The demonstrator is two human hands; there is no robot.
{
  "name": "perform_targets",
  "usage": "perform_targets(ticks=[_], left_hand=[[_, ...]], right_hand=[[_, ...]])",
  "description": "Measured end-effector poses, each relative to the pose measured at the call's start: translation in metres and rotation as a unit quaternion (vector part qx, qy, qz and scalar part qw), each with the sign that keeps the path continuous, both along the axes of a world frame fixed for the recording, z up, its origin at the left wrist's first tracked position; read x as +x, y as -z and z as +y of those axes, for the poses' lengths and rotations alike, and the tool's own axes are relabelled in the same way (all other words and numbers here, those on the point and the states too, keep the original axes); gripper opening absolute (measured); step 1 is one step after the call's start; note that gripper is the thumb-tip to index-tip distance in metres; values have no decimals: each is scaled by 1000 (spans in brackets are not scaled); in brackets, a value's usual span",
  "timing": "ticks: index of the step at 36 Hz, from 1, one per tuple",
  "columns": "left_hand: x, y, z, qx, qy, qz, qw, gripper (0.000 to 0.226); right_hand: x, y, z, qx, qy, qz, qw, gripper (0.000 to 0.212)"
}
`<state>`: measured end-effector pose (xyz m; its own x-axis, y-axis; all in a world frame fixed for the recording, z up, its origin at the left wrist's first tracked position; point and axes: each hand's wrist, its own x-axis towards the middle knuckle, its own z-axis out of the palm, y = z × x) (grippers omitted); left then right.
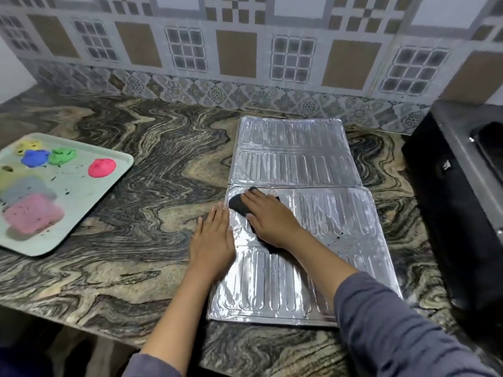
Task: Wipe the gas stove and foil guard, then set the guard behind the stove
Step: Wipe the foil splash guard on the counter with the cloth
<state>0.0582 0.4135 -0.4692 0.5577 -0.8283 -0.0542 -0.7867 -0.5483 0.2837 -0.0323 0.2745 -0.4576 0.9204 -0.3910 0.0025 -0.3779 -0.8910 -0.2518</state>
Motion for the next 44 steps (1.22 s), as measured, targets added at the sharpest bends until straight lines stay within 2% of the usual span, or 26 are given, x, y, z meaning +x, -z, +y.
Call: perform_targets(ticks=[5, 12, 16, 21, 28, 33, 40, 44], left_hand=[[0, -1, -2, 7, -4, 0, 1000, 53], [-5, 1, 0, 2, -9, -5, 1000, 52], [-6, 2, -1, -8, -15, -6, 1000, 53], [-7, 1, -1, -9, -16, -6, 1000, 53], [-5, 2, 0, -8, -13, 3, 1000, 54], [0, 3, 1, -12, 0, 11, 1000, 53], [3, 4, 1, -11, 15, 11, 1000, 53], [5, -4, 1, -16, 24, 50, 998, 53]], right_hand=[[-41, -8, -6, 11, -33, 21, 999, 51], [-106, -8, -19, 29, 125, 24, 991, 50], [-133, -5, -18, 27, 247, 3, 969, 50], [-146, 5, 5, 17, 395, 7, 918, 52], [-118, 9, 45, 14, 477, -21, 878, 54], [-79, 4, 46, 22, 468, -43, 882, 53], [-24, 5, 42, 16, 378, -43, 925, 52], [-5, 8, 47, 13, 281, -26, 959, 51]])
